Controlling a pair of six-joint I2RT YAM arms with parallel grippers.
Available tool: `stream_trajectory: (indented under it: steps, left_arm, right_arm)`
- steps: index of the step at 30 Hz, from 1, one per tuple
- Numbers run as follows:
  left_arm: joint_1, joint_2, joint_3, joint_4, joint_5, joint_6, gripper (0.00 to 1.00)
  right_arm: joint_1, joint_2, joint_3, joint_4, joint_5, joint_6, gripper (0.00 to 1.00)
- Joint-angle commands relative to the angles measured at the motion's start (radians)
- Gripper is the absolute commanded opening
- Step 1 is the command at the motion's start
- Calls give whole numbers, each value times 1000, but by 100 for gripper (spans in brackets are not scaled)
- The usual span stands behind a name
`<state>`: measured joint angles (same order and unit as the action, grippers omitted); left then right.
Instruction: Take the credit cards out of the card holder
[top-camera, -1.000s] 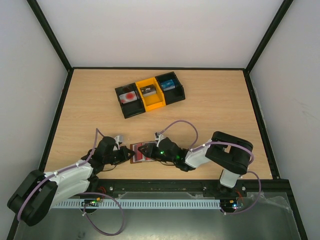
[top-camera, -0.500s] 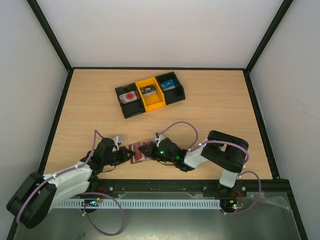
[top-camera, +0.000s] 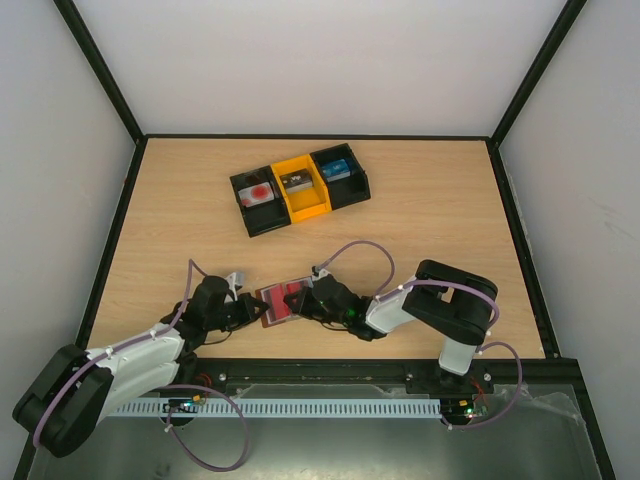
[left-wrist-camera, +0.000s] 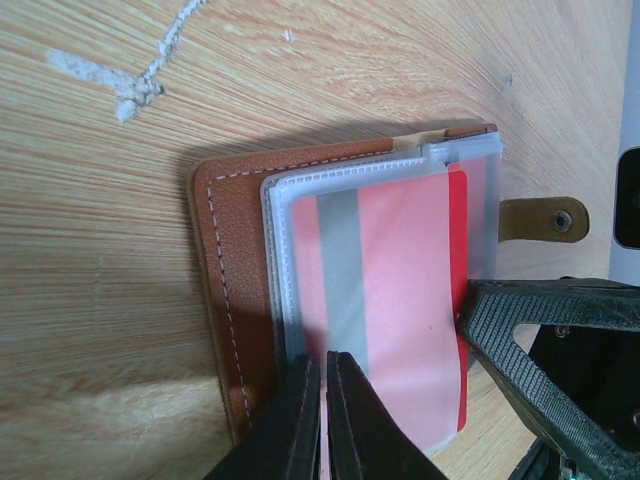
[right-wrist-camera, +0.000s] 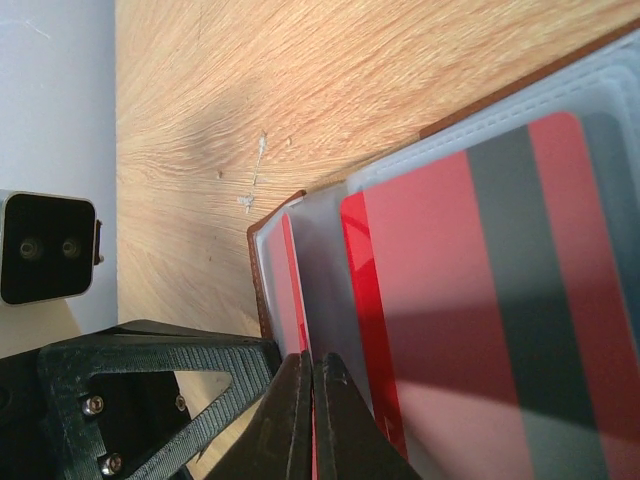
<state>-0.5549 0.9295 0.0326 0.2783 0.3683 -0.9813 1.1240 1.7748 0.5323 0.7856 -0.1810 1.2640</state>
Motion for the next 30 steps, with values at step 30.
stream_trajectory:
  steps: [30]
  left_arm:
    - [-1,18,-13,-34,1,0,6]
  right_arm:
    - [-8,-47,6,-100,0,-133,18]
